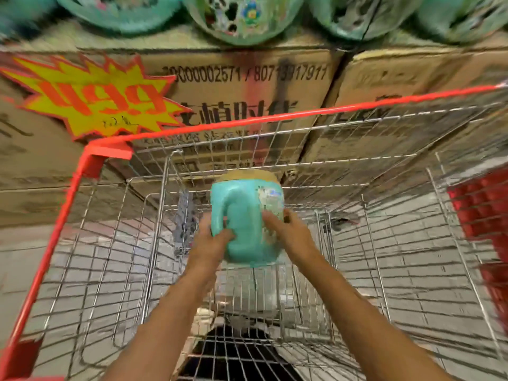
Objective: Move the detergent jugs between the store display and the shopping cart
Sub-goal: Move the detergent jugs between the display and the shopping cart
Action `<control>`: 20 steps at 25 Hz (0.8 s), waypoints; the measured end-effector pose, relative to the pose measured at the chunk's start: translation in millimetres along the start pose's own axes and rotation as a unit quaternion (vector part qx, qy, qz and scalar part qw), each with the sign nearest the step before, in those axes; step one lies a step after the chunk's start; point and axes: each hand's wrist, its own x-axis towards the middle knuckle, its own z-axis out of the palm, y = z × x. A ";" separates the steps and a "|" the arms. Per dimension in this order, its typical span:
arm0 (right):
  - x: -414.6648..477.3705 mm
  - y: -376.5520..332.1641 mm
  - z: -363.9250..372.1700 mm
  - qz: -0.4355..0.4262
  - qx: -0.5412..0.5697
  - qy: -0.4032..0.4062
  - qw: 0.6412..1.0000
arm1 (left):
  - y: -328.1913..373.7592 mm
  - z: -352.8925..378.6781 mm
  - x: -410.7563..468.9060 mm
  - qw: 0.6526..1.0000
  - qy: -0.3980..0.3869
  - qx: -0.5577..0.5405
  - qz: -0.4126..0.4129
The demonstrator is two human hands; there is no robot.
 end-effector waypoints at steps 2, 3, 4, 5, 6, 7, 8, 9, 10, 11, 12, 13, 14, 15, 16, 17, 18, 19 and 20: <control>-14.9 -28.9 7.7 -0.041 0.006 -0.014 0.999 | 22.3 -2.3 -19.5 0.998 -0.009 -0.013 0.063; -24.9 -39.6 12.8 -0.059 -0.001 -0.010 0.998 | 32.8 -2.6 -30.6 0.995 -0.016 -0.014 0.097; -33.8 -47.6 17.4 -0.072 -0.025 0.007 0.997 | 41.7 -1.4 -40.9 0.991 -0.022 -0.001 0.131; -42.6 -53.1 21.9 -0.078 -0.042 0.030 0.996 | 48.8 0.0 -50.7 0.986 -0.026 0.020 0.164; -50.7 -55.8 25.2 -0.087 -0.032 0.046 0.995 | 55.5 1.1 -60.1 0.980 -0.028 0.031 0.194; -57.9 -56.3 26.5 -0.091 0.006 0.054 0.994 | 60.0 0.5 -67.7 0.976 -0.034 0.024 0.212; -66.2 -57.6 26.6 -0.094 0.057 0.054 0.992 | 66.0 -3.2 -74.3 0.975 -0.047 0.004 0.219; -73.8 -58.6 25.5 -0.094 0.104 0.050 0.989 | 70.3 -9.1 -76.9 0.974 -0.064 -0.015 0.216; -80.5 -58.5 23.3 -0.093 0.142 0.041 0.985 | 73.8 -16.4 -78.3 0.974 -0.081 -0.029 0.211; -86.0 -57.8 20.6 -0.091 0.170 0.027 0.981 | 75.8 -24.5 -77.4 0.974 -0.093 -0.033 0.205; -91.1 -55.5 17.3 -0.086 0.197 0.007 0.977 | 76.6 -31.7 -76.0 0.974 -0.102 -0.035 0.198; -96.2 -53.7 14.3 -0.078 0.219 -0.014 0.972 | 76.2 -36.6 -73.5 0.976 -0.107 -0.035 0.187; -100.7 -51.9 11.9 -0.069 0.238 -0.035 0.968 | 75.5 -37.8 -71.8 0.978 -0.112 -0.038 0.172; -105.2 -49.5 11.4 -0.061 0.253 -0.054 0.964 | 73.3 -37.3 -70.2 0.980 -0.120 -0.045 0.150; -108.7 -46.4 11.3 -0.058 0.265 -0.068 0.960 | 70.8 -35.6 -69.7 0.982 -0.134 -0.058 0.119; -112.2 -42.7 11.5 -0.058 0.272 -0.073 0.958 | 67.2 -34.1 -69.8 0.981 -0.158 -0.085 0.078; -115.9 -39.7 11.1 -0.058 0.268 -0.073 0.959 | 64.0 -33.1 -71.0 0.974 -0.190 -0.121 0.031; -119.4 -38.5 10.0 -0.058 0.250 -0.072 0.964 | 60.7 -33.4 -72.3 0.962 -0.223 -0.155 -0.012; -122.4 -37.9 8.5 -0.056 0.221 -0.070 0.971 | 57.2 -34.5 -74.3 0.951 -0.250 -0.177 -0.036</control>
